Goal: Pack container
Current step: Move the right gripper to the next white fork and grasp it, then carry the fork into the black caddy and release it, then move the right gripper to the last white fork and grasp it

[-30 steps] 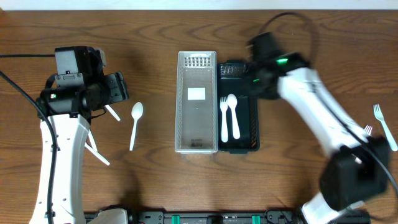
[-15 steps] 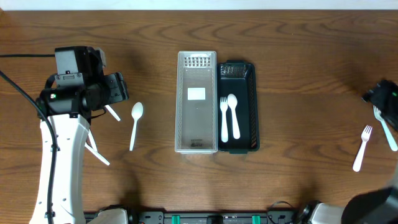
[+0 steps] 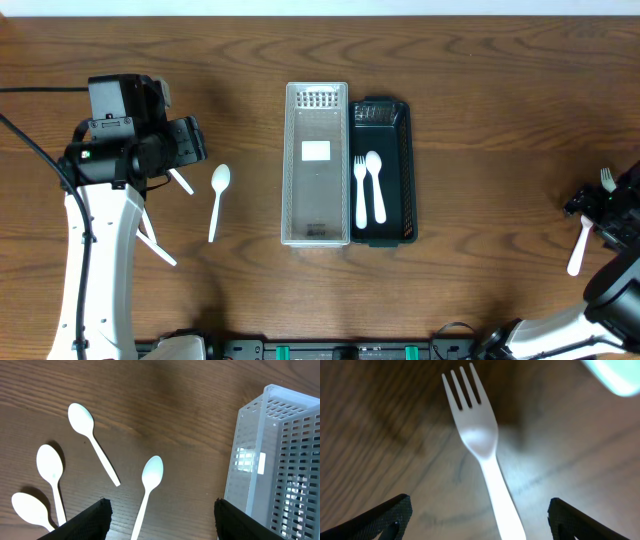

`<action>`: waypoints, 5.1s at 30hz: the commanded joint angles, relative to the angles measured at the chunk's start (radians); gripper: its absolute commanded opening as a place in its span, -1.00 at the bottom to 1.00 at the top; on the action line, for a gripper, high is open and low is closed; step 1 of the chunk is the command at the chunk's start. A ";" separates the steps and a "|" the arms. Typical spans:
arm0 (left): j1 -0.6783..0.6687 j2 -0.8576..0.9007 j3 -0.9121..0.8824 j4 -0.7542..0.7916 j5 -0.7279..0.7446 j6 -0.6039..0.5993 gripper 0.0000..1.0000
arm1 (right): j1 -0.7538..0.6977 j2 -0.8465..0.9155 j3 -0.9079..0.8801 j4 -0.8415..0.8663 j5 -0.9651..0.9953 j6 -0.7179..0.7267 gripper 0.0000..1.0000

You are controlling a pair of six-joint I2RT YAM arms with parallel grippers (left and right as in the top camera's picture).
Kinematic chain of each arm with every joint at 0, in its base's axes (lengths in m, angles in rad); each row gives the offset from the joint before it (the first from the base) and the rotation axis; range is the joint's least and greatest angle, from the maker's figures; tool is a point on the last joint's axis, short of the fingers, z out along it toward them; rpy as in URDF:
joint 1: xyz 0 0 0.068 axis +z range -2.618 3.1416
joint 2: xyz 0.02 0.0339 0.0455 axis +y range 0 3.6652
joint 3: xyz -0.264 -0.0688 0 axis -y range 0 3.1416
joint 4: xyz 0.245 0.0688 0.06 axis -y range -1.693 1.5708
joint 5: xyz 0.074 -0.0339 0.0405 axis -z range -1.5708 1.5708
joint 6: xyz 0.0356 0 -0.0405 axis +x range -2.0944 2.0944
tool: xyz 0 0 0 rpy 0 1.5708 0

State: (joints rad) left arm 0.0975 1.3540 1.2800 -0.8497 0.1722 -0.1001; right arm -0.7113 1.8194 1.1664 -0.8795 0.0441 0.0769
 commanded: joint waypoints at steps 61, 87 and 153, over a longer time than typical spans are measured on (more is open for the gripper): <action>0.002 -0.002 0.018 -0.002 -0.010 0.014 0.37 | 0.475 -0.151 0.290 -0.156 -0.175 -0.034 -0.97; 0.002 -0.002 0.018 -0.003 -0.009 0.014 0.36 | 1.137 0.156 0.380 -0.063 -0.078 0.266 -0.90; 0.002 -0.002 0.018 -0.002 -0.009 0.013 0.37 | -0.060 0.531 0.614 -0.214 -0.084 -0.466 -0.22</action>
State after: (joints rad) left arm 0.0975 1.3540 1.2800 -0.8494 0.1722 -0.1001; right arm -0.7712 2.3005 1.7866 -1.0889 0.0071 -0.4023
